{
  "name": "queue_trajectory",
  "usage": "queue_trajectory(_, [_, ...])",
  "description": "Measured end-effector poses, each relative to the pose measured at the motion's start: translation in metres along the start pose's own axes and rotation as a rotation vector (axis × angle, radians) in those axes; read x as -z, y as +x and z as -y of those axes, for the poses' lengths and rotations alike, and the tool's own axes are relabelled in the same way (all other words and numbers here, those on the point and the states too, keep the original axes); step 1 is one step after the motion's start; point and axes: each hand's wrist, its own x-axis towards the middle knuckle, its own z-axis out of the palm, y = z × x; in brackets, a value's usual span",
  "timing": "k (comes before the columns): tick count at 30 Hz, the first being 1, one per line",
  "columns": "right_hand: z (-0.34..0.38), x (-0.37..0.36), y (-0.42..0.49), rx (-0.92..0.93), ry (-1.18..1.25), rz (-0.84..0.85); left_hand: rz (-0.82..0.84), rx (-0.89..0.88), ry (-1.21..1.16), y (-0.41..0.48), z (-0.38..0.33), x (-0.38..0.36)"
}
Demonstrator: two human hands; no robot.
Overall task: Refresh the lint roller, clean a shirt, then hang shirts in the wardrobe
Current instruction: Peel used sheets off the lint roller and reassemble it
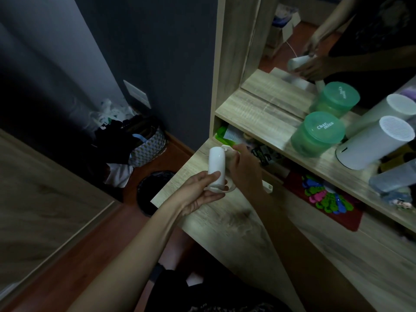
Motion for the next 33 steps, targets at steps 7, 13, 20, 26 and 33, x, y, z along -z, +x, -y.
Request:
queue_trajectory(7, [0.009, 0.009, -0.002, 0.115, 0.003, 0.04, 0.032, -0.105, 0.338, -0.004, -0.012, 0.006])
queue_trajectory(13, [0.013, 0.014, 0.0, 0.142, 0.019, 0.029, 0.101, -0.309, 0.509, -0.004, -0.023, 0.008])
queue_trajectory(20, [0.012, 0.009, -0.008, 0.203, 0.049, 0.001, -0.136, -0.417, 0.52, 0.003, -0.014, -0.002])
queue_trajectory(26, [0.012, 0.006, -0.01, 0.117, 0.144, 0.009, -0.289, -0.597, 0.516, 0.004, 0.002, -0.008])
queue_trajectory(33, [0.008, 0.004, -0.019, 0.106, 0.161, 0.019, -0.28, -0.626, 0.584, 0.002, 0.01, -0.001])
